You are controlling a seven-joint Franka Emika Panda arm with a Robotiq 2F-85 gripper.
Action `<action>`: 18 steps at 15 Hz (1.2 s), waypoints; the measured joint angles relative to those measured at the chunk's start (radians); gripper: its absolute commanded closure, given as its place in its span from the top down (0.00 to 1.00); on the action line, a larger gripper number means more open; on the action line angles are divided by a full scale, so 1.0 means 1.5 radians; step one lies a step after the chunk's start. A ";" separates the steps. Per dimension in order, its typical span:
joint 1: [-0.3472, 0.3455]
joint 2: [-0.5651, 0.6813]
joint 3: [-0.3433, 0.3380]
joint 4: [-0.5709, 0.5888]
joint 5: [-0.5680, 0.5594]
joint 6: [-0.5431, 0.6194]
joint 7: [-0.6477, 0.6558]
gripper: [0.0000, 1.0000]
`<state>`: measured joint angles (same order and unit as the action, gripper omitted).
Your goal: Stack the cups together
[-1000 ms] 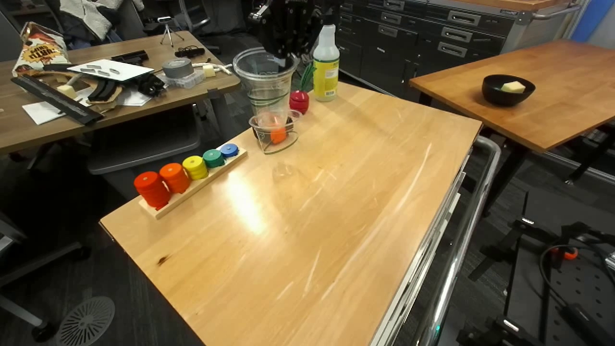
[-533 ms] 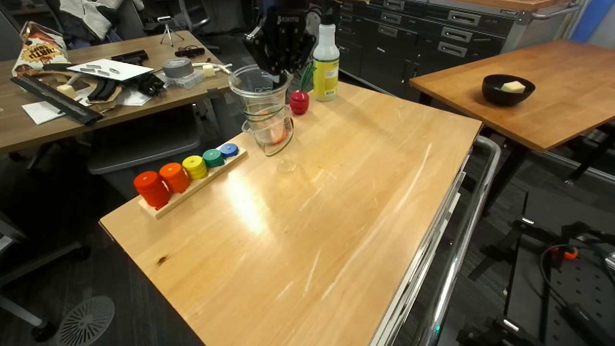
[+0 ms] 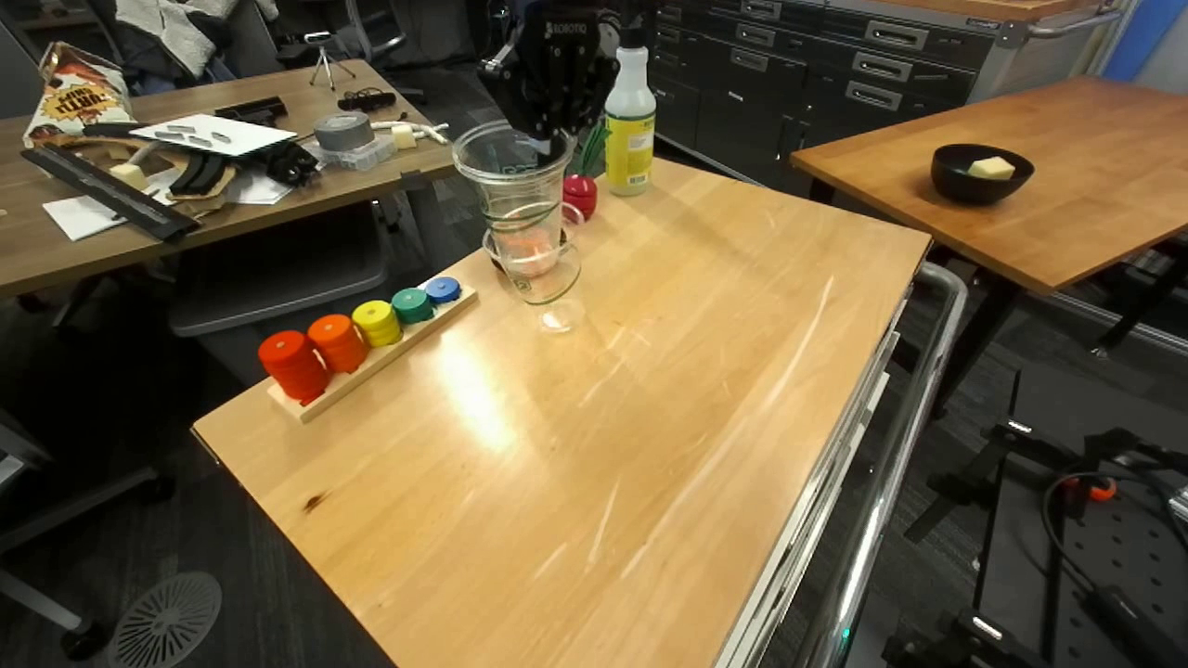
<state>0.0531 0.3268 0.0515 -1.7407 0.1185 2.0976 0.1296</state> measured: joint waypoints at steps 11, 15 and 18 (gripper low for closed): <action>-0.001 -0.011 -0.006 -0.061 -0.021 0.034 -0.020 0.69; -0.008 -0.041 -0.006 -0.060 -0.008 0.032 -0.021 0.99; -0.014 -0.085 -0.009 -0.060 -0.008 0.018 -0.021 1.00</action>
<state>0.0324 0.1998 0.0380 -1.8301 0.1066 2.1240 0.0986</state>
